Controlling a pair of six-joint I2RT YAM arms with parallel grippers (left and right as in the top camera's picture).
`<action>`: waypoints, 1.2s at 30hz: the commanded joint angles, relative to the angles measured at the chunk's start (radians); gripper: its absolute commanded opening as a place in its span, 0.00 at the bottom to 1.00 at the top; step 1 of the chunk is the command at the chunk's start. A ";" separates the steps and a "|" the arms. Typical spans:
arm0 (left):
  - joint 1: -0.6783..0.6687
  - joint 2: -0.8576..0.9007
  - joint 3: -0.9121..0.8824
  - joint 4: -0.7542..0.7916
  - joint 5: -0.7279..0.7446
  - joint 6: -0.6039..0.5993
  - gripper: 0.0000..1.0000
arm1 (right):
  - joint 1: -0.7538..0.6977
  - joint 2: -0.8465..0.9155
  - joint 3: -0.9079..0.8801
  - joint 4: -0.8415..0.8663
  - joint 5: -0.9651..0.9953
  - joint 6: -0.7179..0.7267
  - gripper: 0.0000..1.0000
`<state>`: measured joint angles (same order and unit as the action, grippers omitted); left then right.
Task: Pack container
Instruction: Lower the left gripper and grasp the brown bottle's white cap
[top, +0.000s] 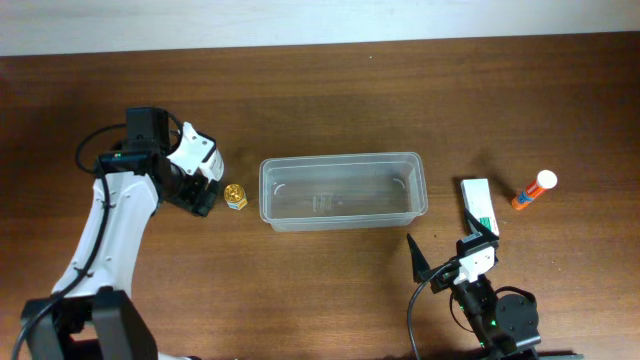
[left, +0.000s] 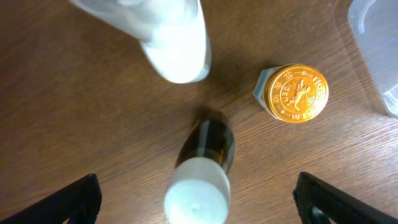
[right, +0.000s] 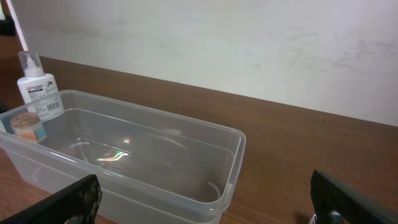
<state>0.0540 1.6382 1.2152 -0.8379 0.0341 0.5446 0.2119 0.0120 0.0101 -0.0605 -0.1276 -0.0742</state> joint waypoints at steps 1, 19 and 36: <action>0.006 0.055 -0.005 -0.001 0.032 0.029 0.99 | -0.004 -0.006 -0.005 -0.007 0.008 0.012 0.98; 0.008 0.108 -0.005 0.015 -0.008 0.029 0.45 | -0.004 -0.006 -0.005 -0.007 0.008 0.012 0.98; 0.008 0.101 -0.002 -0.012 -0.035 0.021 0.20 | -0.004 -0.006 -0.005 -0.007 0.008 0.012 0.98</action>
<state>0.0540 1.7428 1.2152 -0.8303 0.0212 0.5682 0.2119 0.0120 0.0101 -0.0605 -0.1276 -0.0746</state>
